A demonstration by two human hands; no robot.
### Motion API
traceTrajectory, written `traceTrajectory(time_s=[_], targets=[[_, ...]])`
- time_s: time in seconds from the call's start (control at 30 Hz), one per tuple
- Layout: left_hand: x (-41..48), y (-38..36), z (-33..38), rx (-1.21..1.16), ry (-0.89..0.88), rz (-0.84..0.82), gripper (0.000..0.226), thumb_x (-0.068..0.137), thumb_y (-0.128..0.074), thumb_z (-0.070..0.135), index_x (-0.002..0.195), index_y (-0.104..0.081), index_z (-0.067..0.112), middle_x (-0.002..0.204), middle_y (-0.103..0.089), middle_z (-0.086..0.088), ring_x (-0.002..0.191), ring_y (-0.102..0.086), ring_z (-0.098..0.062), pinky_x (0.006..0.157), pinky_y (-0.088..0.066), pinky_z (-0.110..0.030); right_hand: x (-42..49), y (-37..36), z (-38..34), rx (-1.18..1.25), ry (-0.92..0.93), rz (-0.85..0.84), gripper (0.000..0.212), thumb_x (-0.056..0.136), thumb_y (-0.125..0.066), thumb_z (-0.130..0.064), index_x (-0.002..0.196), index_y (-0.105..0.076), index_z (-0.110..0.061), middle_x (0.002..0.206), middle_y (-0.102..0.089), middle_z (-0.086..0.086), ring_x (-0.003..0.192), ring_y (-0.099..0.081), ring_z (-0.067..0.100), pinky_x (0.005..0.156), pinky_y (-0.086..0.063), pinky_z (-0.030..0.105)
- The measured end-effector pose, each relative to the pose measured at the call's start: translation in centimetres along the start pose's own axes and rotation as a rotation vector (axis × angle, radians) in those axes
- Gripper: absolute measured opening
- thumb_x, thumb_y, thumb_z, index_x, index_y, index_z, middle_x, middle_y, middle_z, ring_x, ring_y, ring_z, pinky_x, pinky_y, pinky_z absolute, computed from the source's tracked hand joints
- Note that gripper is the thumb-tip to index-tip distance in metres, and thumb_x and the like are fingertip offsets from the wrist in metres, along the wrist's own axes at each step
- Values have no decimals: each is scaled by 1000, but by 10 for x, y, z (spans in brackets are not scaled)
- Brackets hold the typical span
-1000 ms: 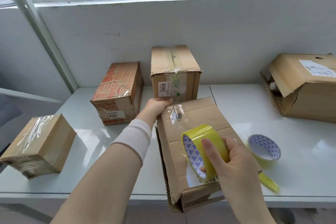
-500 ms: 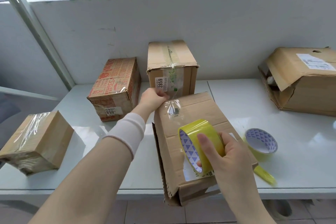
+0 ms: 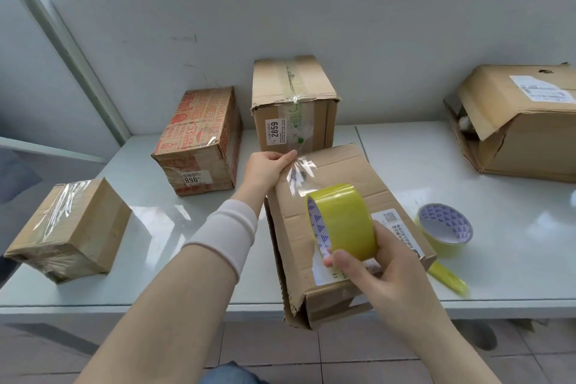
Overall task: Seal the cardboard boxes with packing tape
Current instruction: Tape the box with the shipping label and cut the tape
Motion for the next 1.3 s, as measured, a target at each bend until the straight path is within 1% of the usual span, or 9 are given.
traceTrajectory(time_s=[0.2, 0.4, 0.6, 0.73, 0.83, 0.93, 1.0, 1.17, 1.3], targets=[[-3, 3, 4, 19, 17, 62, 34, 85, -67, 39, 98, -74, 9, 89, -67, -1, 86, -57, -10, 58, -39, -12, -21, 14, -20, 109, -79, 126, 34, 56, -62, -44, 78, -62, -19, 58, -69, -5, 52, -62, -2, 50, -44, 7], [-2, 5, 5, 64, 33, 109, 37, 85, -67, 41, 102, -73, 9, 104, -70, -5, 96, -61, -15, 66, -41, -18, -73, 18, -5, 52, -317, 63, 36, 56, -53, -52, 77, -60, -24, 49, -66, -1, 45, -62, 4, 44, -43, 9], [-6, 5, 5, 63, 14, 132, 34, 86, -66, 40, 101, -74, 10, 103, -71, -4, 93, -59, -14, 77, -42, -22, -93, 16, 62, -48, -442, 66, 14, 83, -64, -30, 77, -62, -18, 50, -67, 3, 50, -65, 10, 56, -50, 17], [-29, 11, 27, 95, -257, 155, 40, 95, -51, 42, 115, -65, 11, 115, -63, -2, 114, -56, -19, 87, -40, -24, -85, 10, 76, -47, -396, 110, 15, 83, -65, -26, 77, -59, -13, 52, -67, 0, 51, -66, 8, 49, -47, 13], [-98, 8, 33, 24, -667, -5, 78, 85, -34, 71, 138, -42, 14, 147, -35, -2, 141, -27, -19, 116, -22, -32, -81, 7, 79, -30, -382, 130, 15, 84, -64, -26, 79, -59, -13, 56, -68, 1, 52, -66, 7, 47, -44, 10], [-175, -13, 8, 257, -975, -228, 90, 79, -40, 76, 141, -34, 12, 155, -18, -15, 146, -9, -32, 119, -11, -42, -78, 3, 79, 2, -377, 139, 15, 85, -62, -25, 79, -58, -12, 60, -67, 0, 52, -67, 11, 45, -45, 12], [-193, -20, -8, 350, -1027, -262, 82, 81, -47, 69, 140, -34, 15, 155, -19, -13, 146, -9, -32, 119, -12, -40, -78, 0, 77, -2, -370, 139, 15, 86, -61, -24, 78, -59, -11, 58, -67, -1, 52, -67, 12, 46, -46, 14], [-197, -23, -1, 419, -1175, -84, 61, 91, -42, 57, 132, -40, 13, 142, -34, -10, 137, -27, -30, 117, -22, -36, -75, 3, 62, -20, -337, 90, 19, 86, -55, -35, 83, -58, -17, 59, -69, 0, 54, -65, 7, 54, -53, 26], [-201, -14, 17, 399, -1226, 25, 54, 95, -41, 52, 127, -45, 10, 136, -43, -9, 128, -40, -28, 110, -32, -37, -69, 8, 35, 20, -259, 30, 33, 74, -53, -44, 89, -59, -16, 63, -70, 3, 57, -66, 8, 54, -54, 23]])
Point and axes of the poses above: each hand's wrist, its own x-axis towards the middle knuckle, its own y-axis out of the back of the hand, z = x × y, the point moved 9 cm from there along x, towards the middle knuckle
